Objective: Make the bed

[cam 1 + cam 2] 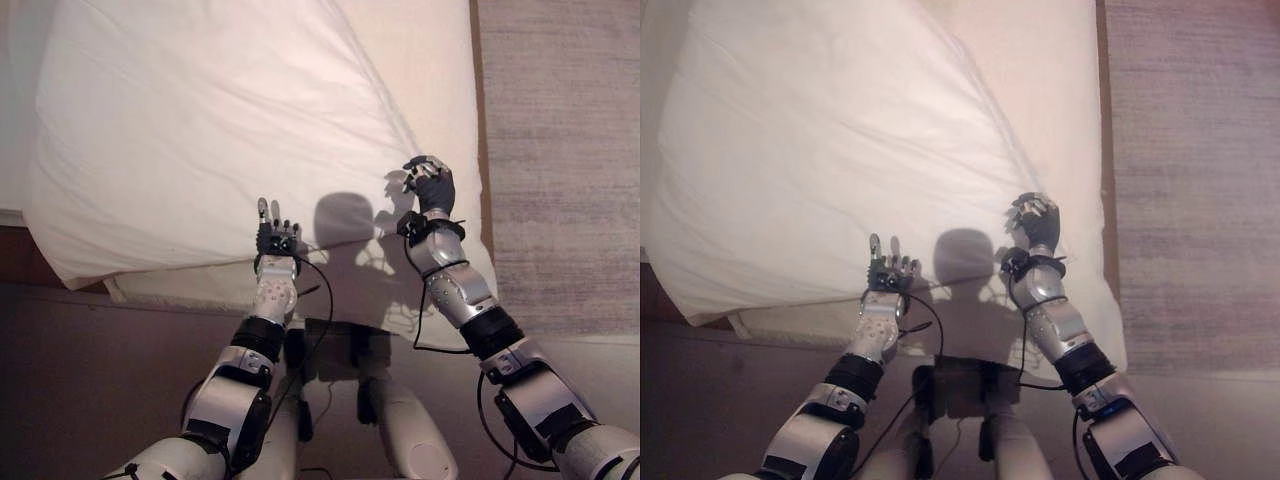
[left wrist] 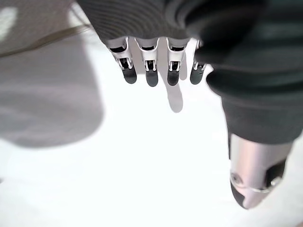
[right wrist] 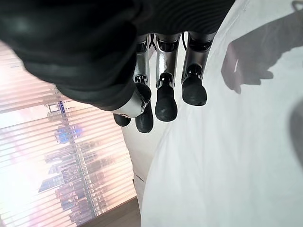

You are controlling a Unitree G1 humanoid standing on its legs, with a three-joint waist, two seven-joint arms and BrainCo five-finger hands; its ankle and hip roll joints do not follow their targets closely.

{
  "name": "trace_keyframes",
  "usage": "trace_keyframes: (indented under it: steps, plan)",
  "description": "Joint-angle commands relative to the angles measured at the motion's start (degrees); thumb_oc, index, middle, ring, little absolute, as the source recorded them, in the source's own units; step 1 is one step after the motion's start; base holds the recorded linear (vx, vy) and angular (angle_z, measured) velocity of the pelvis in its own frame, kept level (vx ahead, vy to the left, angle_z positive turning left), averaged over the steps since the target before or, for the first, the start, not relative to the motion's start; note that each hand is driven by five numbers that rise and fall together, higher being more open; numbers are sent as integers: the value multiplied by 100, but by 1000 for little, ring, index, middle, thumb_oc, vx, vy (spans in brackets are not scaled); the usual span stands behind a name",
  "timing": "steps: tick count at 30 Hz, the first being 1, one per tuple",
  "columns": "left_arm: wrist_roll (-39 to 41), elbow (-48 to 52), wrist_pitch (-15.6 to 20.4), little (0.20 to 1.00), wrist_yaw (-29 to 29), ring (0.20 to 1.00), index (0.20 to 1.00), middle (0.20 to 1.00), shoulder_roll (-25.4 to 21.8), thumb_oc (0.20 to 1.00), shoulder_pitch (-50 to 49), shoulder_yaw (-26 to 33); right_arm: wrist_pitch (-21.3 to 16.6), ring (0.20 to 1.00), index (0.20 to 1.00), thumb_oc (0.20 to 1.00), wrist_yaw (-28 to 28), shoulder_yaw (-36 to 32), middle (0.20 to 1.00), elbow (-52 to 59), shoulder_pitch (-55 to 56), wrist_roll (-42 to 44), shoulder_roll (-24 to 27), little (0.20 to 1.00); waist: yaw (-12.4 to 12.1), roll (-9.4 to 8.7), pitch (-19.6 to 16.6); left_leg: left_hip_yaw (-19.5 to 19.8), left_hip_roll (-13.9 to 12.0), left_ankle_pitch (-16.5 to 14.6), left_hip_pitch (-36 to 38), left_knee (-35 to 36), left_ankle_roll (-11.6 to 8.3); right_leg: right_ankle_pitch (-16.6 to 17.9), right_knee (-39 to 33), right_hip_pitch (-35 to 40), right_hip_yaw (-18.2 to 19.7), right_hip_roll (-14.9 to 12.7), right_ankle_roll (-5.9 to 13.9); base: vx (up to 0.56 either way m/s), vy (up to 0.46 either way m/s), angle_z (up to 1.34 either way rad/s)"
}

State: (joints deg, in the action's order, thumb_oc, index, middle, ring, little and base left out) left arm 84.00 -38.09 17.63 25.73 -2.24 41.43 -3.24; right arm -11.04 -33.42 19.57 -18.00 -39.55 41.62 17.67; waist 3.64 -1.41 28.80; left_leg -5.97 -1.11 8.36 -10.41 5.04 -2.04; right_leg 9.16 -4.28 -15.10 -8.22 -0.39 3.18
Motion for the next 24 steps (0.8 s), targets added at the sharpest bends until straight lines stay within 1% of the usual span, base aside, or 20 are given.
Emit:
trace_keyframes:
  steps: [1,2,5,6,7,8,10,11,12,16,17,18,19,20,21,22,24]
  plan:
    - [-458,-206,78,1000,49,1000,1000,1000,-52,1000,264,-175,-343,200,200,200,14,-395,200,472,192,-117,-316,200,-126,-261,-400,-108,240,-309,-86,-4,36,-448,789,-193,291,-137,311,0,0,0]
    - [-553,-149,58,1000,56,1000,1000,1000,-103,1000,172,-138,-305,1000,1000,1000,18,-406,1000,387,355,-131,-340,1000,-136,-262,-393,-93,233,-298,-81,-4,36,-447,788,-188,285,-130,304,0,0,0]
    - [-670,-121,10,1000,90,1000,1000,1000,-129,1000,30,-156,-289,1000,1000,1000,37,-395,1000,238,564,-62,-432,1000,-147,-264,-384,-74,228,-290,-70,-4,34,-445,782,-172,273,-123,296,0,-3,1]
    - [-934,-99,-127,1000,101,1000,1000,1000,-185,1000,-156,-234,-317,1000,1000,1000,82,-420,1000,-132,856,171,-560,1000,-158,-246,-365,-45,220,-266,-88,-4,27,-434,756,-167,252,-120,289,0,0,0]
    - [-935,-95,-126,1000,104,1000,1000,1000,-185,1000,-159,-236,-318,1000,1000,1000,85,-421,1000,-134,856,173,-561,1000,-159,-247,-374,-45,220,-262,-98,-4,27,-427,750,-175,253,-120,288,0,0,0]
    - [-1315,62,-268,1000,90,1000,1000,1000,-259,1000,-454,-389,-387,1000,1000,1000,87,-547,1000,-662,1171,582,-703,1000,-188,-204,-316,9,226,-267,-113,-4,24,-446,734,-164,204,-110,286,0,0,0]
    - [-1402,182,-281,1000,97,1000,1000,1000,-248,1000,-614,-442,-370,1000,1000,1000,161,-610,1000,-750,1280,742,-757,1000,-201,-195,-321,32,232,-226,-166,-4,22,-403,704,-191,177,-116,279,9,-10,4]
    - [-1742,327,-362,1000,102,1000,1000,1000,-252,1000,-1009,-530,-449,1000,1000,1000,159,-787,1000,-1139,1507,1158,-926,1000,-243,-137,-282,87,246,-240,-176,-4,15,-422,668,-158,115,-127,276,34,-18,13]
    - [-1910,407,-405,1000,90,1000,1000,1000,-246,1000,-1264,-574,-543,1000,1000,1000,144,-921,1000,-1341,1621,1418,-1033,1000,-267,-107,-289,112,256,-213,-214,-4,14,-395,634,-164,82,-138,271,60,-20,14]
    - [-2674,60,-705,1000,29,1000,1000,1000,-333,1000,-1992,-581,-718,1000,1000,1000,184,-1217,1000,-1721,1761,1869,-1240,1000,-357,0,-267,192,284,-225,-261,-4,0,-427,625,-148,7,-175,259,30,-1,10]
    - [-2676,61,-704,1000,29,1000,1000,1000,-334,1000,-1992,-581,-719,1000,1000,1000,186,-1218,1000,-1722,1760,1871,-1241,1000,-356,-2,-277,192,286,-201,-285,-4,1,-402,616,-167,6,-176,255,40,2,10]
    - [-3423,-286,-934,1000,-20,1000,1000,1000,-475,1000,-2236,-618,-831,1000,1000,1000,169,-1362,1000,-1865,1779,2005,-1273,1000,-393,63,-268,218,301,-215,-304,-4,-9,-436,633,-168,-23,-193,255,40,5,11]
    - [-3652,-446,-986,1000,-29,1000,1000,1000,-528,1000,-2333,-644,-871,1000,1000,1000,200,-1382,1000,-1900,1791,2022,-1274,1000,-412,89,-269,223,312,-211,-328,-4,-14,-437,637,-185,-47,-199,256,41,5,11]
    - [-3653,-448,-985,1000,-30,1000,1000,1000,-528,1000,-2330,-643,-871,1000,1000,1000,202,-1383,1000,-1901,1789,2024,-1274,1000,-411,87,-279,222,313,-188,-353,-4,-13,-413,628,-205,-48,-200,253,23,-2,7]
    - [-4225,-866,-1119,1000,-68,1000,1000,1000,-645,1000,-2456,-644,-878,1000,1000,1000,248,-1430,1000,-2056,1761,1992,-1230,1000,-450,137,-276,244,318,-173,-405,-4,-25,-410,626,-241,-85,-218,254,33,-5,4]
    - [-4455,-1063,-1161,1000,-93,1000,1000,1000,-701,1000,-2498,-654,-906,1000,1000,1000,255,-1442,1000,-2074,1753,1977,-1216,1000,-468,162,-270,257,324,-190,-406,-4,-33,-435,630,-237,-98,-221,258,44,-9,7]
    - [-4682,-1362,-1180,1000,-74,1000,1000,1000,-732,1000,-2554,-622,-916,1000,1000,1000,315,-1452,1000,-2129,1705,1945,-1182,1000,-498,197,-256,278,330,-176,-464,-4,-48,-433,618,-268,-130,-228,261,36,-13,13]
